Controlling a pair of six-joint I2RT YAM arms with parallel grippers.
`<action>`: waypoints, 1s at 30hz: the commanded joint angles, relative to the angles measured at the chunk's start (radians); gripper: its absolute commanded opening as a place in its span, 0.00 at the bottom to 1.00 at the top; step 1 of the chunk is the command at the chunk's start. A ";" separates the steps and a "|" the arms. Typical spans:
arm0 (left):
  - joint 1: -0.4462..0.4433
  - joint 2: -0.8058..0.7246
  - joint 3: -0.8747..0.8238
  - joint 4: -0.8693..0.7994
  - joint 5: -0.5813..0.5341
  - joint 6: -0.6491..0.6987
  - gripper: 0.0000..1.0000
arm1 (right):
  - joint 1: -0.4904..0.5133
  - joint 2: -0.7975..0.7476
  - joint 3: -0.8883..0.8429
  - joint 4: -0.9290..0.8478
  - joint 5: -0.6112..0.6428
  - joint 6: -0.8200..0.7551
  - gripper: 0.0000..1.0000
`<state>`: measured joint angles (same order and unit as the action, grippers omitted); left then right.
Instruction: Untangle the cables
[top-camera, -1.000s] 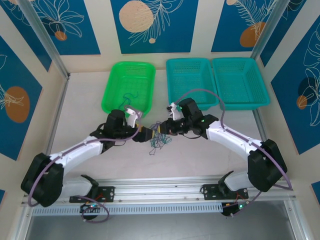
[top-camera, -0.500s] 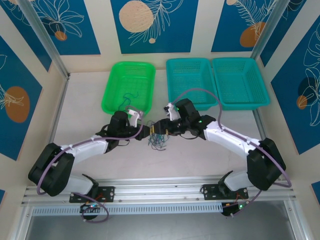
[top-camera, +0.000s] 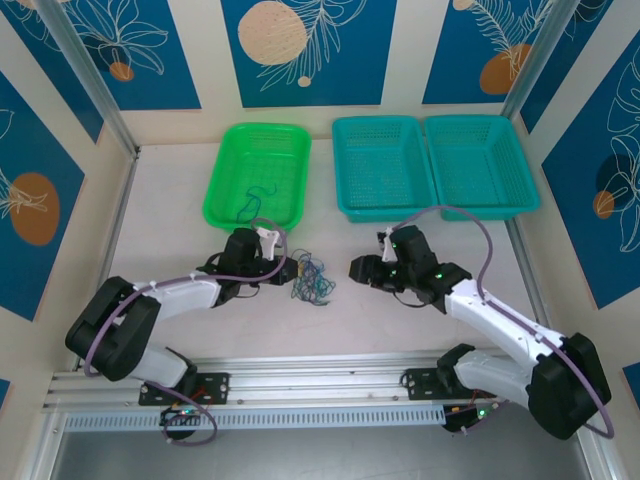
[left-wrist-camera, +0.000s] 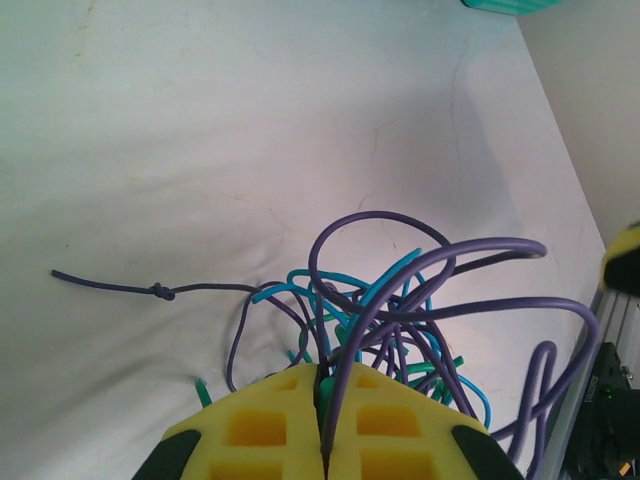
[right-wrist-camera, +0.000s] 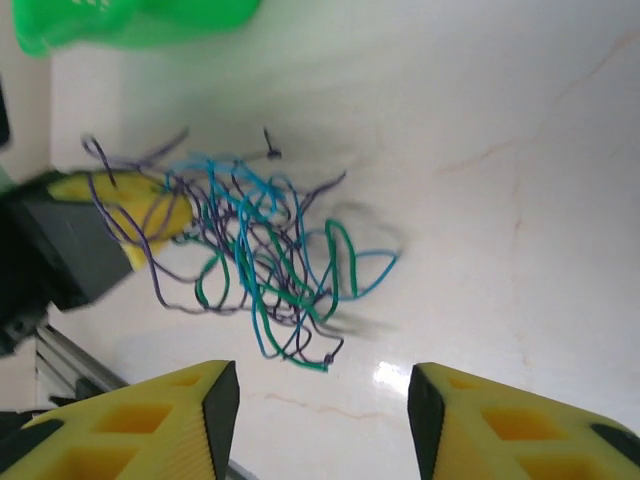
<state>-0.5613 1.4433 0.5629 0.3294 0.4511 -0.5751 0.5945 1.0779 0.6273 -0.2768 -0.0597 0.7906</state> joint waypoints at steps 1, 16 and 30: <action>-0.007 0.003 -0.010 0.012 -0.011 0.000 0.00 | 0.091 0.061 0.062 0.011 0.028 -0.048 0.47; -0.008 0.014 -0.027 0.030 0.010 0.010 0.00 | 0.018 0.432 0.138 0.379 -0.187 -0.124 0.45; -0.008 -0.004 -0.036 -0.004 -0.024 0.020 0.00 | -0.003 0.551 0.145 0.458 -0.202 -0.092 0.09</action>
<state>-0.5613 1.4597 0.5411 0.3519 0.4488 -0.5735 0.5999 1.6421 0.7643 0.1638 -0.2665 0.6907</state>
